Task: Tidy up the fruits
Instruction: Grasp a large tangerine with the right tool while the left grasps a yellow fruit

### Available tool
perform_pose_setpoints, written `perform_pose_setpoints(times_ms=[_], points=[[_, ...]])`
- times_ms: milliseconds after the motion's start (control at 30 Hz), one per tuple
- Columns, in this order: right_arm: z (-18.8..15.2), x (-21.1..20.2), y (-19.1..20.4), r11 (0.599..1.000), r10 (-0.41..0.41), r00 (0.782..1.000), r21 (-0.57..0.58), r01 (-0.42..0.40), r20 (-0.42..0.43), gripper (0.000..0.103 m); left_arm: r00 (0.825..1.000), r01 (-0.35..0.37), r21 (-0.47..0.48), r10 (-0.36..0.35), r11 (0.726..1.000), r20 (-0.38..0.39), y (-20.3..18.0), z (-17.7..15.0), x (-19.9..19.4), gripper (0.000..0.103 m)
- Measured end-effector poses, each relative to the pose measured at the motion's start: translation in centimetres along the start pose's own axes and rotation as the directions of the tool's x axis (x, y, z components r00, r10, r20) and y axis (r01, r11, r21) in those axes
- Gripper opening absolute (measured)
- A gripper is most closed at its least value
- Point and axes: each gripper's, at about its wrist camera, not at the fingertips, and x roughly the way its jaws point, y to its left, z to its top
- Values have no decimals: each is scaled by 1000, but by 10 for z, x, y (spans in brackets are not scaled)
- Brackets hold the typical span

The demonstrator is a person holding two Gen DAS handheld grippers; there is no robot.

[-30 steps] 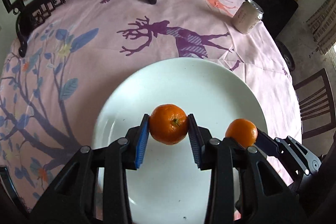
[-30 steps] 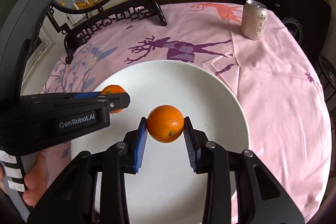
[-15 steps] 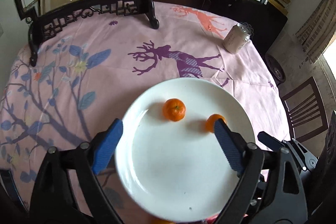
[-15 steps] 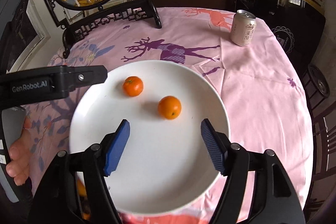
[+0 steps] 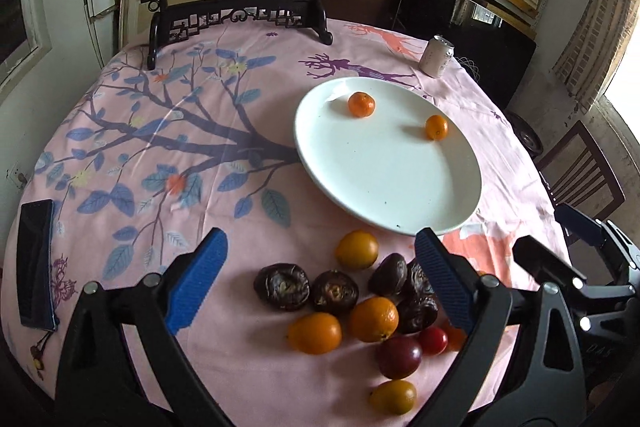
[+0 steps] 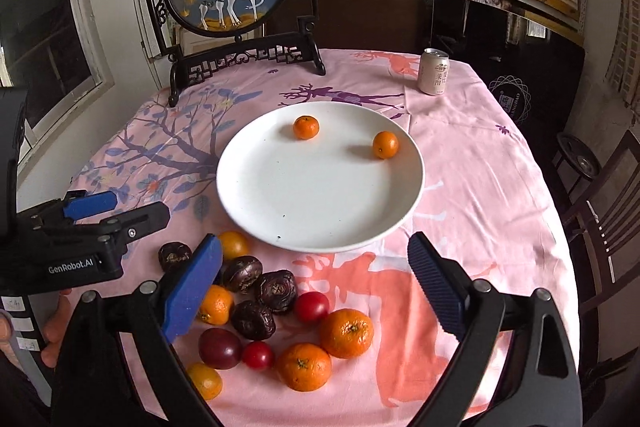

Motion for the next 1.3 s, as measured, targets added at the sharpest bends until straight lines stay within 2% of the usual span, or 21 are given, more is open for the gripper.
perform_pose_setpoints(times_ms=[133,267,433,533,567,600,667,733,800,833,900,1033,1167,1233,1300], points=[[-8,-7,3,1000,-1,1000,1,1,-8,94,1000,-19,5,19,1000,2,4,-13,-8,96],[-38,-8,2,1000,-12,999,-1,12,-48,94,1000,-29,58,29,998,-10,4,-39,-14,96],[-88,0,0,1000,-9,990,3,9,-143,94,995,40,144,-26,989,-101,-8,-80,-13,96],[-105,7,1,1000,15,986,9,-13,-164,94,986,72,169,-45,983,-160,-18,-97,-7,96],[-109,8,2,1000,30,987,11,-29,-156,91,983,76,174,-45,982,-176,-21,-102,-5,96],[-111,10,2,999,37,989,11,-36,-143,82,982,78,175,-45,981,-186,-23,-105,-3,96],[-114,18,3,999,41,988,10,-40,-146,71,978,86,178,-49,980,-201,-26,-110,0,96],[-115,29,1,998,55,986,20,-53,-158,65,977,82,187,-42,979,-209,-31,-115,3,96],[-114,41,-2,998,58,983,26,-54,-175,55,975,78,192,-34,978,-221,-34,-118,6,96],[-113,45,-2,997,70,983,30,-66,-170,55,973,84,193,-39,978,-228,-36,-119,8,96],[-110,48,-1,996,87,985,22,-85,-149,45,969,89,195,-40,977,-244,-40,-120,12,96],[-110,38,-8,991,124,980,65,-115,-154,44,962,98,200,-41,975,-268,-47,-123,18,96],[-115,18,-20,993,83,987,90,-71,-135,44,964,90,204,-34,975,-263,-52,-123,21,96],[-118,12,-26,993,75,989,105,-62,-126,44,963,87,205,-30,975,-268,-55,-124,24,91],[-120,7,-31,991,75,990,117,-61,-119,44,962,76,208,-17,975,-271,-57,-125,27,70]])
